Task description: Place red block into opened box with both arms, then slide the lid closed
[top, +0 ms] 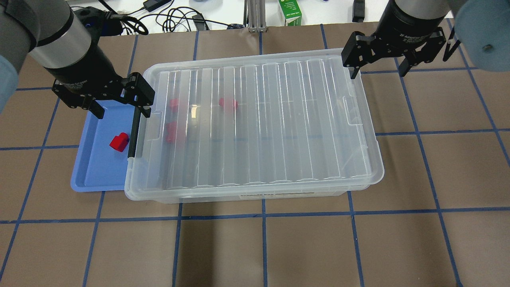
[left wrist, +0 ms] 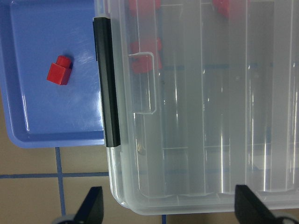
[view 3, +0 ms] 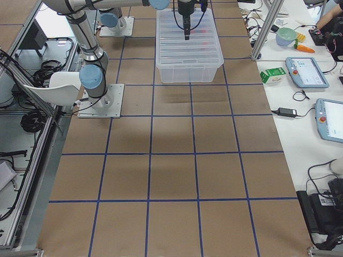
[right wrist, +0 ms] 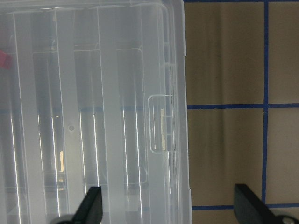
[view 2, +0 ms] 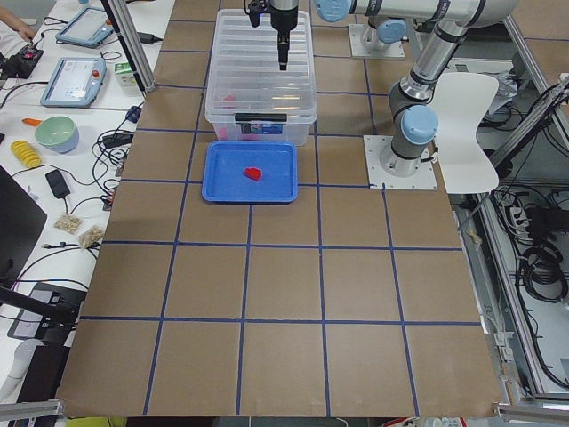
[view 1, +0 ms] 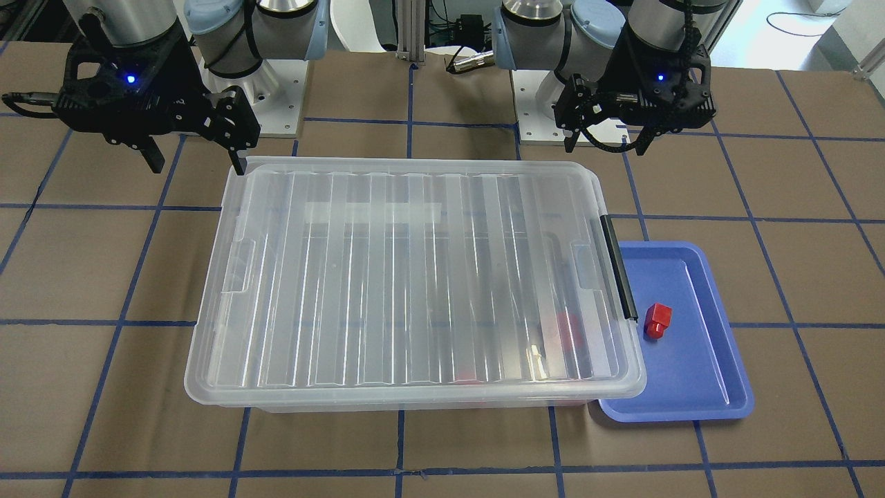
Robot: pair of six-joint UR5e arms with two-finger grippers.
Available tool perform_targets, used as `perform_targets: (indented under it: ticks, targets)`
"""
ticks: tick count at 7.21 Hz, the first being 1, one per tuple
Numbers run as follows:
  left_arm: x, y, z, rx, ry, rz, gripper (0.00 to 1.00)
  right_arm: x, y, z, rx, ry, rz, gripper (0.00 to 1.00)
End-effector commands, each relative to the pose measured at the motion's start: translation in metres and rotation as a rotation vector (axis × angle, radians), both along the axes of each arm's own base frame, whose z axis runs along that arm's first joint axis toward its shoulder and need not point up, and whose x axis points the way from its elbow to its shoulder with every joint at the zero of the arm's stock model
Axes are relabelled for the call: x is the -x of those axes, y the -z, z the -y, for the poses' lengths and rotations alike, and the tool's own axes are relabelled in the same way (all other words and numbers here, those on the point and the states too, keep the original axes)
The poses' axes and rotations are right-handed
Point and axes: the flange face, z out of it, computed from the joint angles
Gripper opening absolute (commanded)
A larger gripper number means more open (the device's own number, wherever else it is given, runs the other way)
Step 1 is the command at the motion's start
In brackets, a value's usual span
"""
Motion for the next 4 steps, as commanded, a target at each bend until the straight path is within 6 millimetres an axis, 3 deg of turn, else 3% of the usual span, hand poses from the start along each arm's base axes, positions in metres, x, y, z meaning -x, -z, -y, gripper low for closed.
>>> perform_targets:
  ticks: [1, 4]
  targets:
    - [-0.001, -0.001, -0.001, 0.001, -0.001, 0.001, 1.0, 0.0, 0.0, 0.001, -0.001, 0.0, 0.0, 1.0]
    - [-0.001, 0.001, -0.003, -0.007, -0.001, 0.001, 1.0, 0.015, 0.007, 0.004, -0.016, 0.005, -0.005, 1.0]
